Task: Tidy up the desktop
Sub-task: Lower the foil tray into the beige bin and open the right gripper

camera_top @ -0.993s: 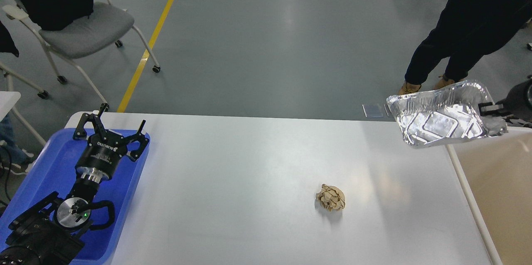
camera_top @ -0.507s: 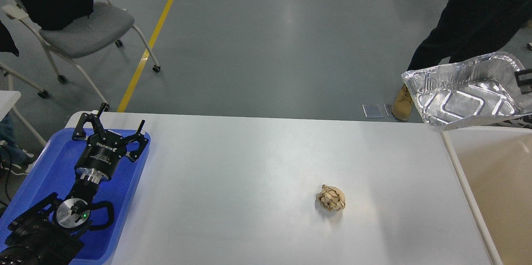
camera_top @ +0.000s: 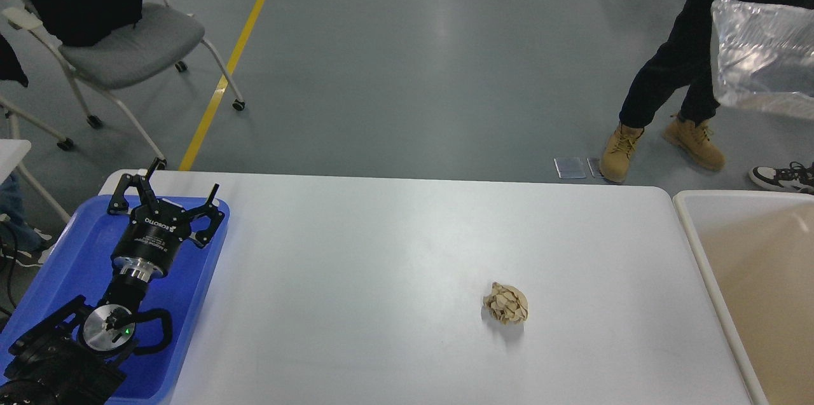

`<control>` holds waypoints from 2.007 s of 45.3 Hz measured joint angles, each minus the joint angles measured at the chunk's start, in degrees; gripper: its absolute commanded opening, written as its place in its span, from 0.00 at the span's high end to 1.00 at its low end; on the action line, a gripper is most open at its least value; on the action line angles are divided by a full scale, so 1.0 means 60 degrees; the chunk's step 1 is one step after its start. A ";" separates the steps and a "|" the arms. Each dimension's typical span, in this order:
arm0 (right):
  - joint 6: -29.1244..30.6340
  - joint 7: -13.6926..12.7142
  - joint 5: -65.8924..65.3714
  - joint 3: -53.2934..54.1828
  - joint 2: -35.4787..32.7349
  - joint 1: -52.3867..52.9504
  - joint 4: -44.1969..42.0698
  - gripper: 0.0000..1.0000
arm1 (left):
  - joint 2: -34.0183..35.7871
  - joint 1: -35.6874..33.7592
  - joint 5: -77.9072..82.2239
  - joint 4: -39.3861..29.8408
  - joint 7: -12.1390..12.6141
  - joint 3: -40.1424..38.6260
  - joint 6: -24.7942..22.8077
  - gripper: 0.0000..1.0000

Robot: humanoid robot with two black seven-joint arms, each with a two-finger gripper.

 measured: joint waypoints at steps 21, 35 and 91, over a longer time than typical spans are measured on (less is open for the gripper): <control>-0.5175 -0.0542 0.5192 0.1335 0.0127 -0.4700 -0.1511 1.00 | 0.0009 -0.0001 0.0000 0.0000 0.0000 -0.0003 0.0000 0.01; -0.6480 -0.0619 0.6648 0.4138 0.1640 -0.9271 -0.4003 1.00 | 0.0001 -0.0018 0.0000 -0.0001 -0.0007 0.0001 0.0001 0.01; -0.6671 -0.0685 0.6982 0.8709 0.5314 -1.5006 -0.7913 0.02 | 0.0001 -0.0020 -0.0001 0.0000 -0.0013 0.0012 0.0001 0.01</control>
